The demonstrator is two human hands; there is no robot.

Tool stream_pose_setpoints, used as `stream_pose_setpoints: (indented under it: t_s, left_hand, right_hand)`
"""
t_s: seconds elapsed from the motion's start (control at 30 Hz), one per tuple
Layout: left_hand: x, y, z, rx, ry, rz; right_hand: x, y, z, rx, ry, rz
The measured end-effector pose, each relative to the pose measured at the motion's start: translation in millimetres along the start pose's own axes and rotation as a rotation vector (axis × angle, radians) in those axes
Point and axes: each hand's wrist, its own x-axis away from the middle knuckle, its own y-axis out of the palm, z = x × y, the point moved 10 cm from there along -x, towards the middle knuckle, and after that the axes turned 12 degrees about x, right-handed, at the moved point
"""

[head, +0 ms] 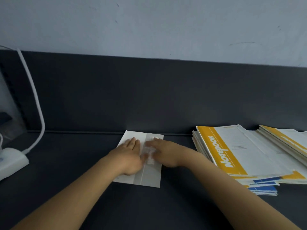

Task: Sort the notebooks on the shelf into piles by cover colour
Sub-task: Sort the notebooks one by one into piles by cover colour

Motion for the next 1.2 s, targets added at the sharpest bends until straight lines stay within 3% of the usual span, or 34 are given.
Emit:
stream_pose_setpoints:
  t_s: [0.17,0.33,0.47,0.53,0.6,0.7,0.8,1.2]
  left_hand:
    - [3.8,3.6,-19.9,-0.009,-0.211,-0.065]
    - [12.1,-1.0,-30.2,-0.079,-0.339,-0.053]
    - [21.0,-10.8,-46.6,-0.132,-0.449,-0.093]
    - [26.2,-23.6,-30.5,-0.226,-0.438,-0.078]
    - [22.6,-43.0,20.1,-0.225,-0.267,0.083]
    - [15.4,-57.0,112.6,0.184,0.061,0.321]
    - [-2.8,-28.5,168.4,0.602,0.201,0.164]
    - [-19.9,16.8,167.4,1.067,0.171,0.073]
  right_hand:
    - [23.8,-37.4,59.4,0.113,0.187,0.118]
    - [54.0,-42.6,135.4,0.158,0.427,0.026]
    - [71.1,-36.8,173.6,0.1,0.495,0.016]
    - [69.7,-33.2,176.4,0.091,0.449,0.019]
    - [63.8,-33.7,175.4,0.102,0.401,0.013]
    - [61.5,-40.6,193.8,0.07,0.451,0.076]
    - [77.3,-36.9,230.7,0.083,0.668,0.106]
    - [82.1,-42.7,221.1,-0.08,0.615,0.181]
